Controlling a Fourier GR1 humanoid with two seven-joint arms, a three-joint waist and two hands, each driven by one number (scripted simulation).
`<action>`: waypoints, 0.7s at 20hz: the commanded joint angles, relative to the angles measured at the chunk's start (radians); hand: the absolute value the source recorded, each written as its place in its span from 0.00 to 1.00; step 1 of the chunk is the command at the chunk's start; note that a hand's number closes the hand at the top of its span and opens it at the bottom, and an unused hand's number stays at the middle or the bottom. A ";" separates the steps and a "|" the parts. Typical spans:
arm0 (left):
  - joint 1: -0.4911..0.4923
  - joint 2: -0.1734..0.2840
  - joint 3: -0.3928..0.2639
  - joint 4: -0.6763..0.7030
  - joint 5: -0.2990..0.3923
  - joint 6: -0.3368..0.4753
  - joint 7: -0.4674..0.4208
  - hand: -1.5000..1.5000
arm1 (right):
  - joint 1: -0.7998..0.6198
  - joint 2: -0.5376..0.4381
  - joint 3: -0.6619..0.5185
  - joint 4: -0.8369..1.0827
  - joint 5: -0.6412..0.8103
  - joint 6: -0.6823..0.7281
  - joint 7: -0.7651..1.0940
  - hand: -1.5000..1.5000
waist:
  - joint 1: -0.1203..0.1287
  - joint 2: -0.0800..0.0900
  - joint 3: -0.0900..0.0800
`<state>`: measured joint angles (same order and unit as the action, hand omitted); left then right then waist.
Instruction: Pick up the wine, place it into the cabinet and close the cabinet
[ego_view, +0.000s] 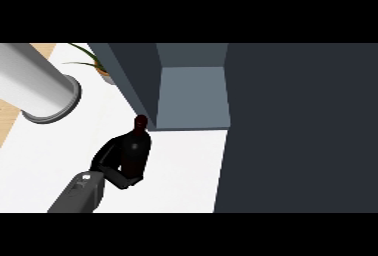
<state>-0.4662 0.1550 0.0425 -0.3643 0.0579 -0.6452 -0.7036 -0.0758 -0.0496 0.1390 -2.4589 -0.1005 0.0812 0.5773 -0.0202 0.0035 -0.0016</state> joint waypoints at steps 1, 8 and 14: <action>0.031 -0.011 0.030 0.005 0.040 -0.104 -0.097 1.00 | 0.033 0.000 0.000 -0.076 -0.038 0.000 0.027 0.00 | 0.007 -0.002 0.000; 0.115 -0.021 0.273 -0.027 0.256 0.242 -0.106 1.00 | 0.021 0.011 0.008 -0.064 -0.006 -0.015 0.022 0.00 | 0.027 -0.008 0.002; 0.148 -0.061 0.257 -0.163 0.301 0.228 -0.068 1.00 | 0.001 -0.026 -0.073 -0.038 -0.078 0.026 0.030 0.00 | 0.022 -0.005 0.002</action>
<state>-0.3308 0.1010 0.2820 -0.4629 0.3083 -0.3809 -0.7856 -0.0756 -0.0658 0.0929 -2.4553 -0.1031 0.1004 0.5744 0.0024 -0.0024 0.0002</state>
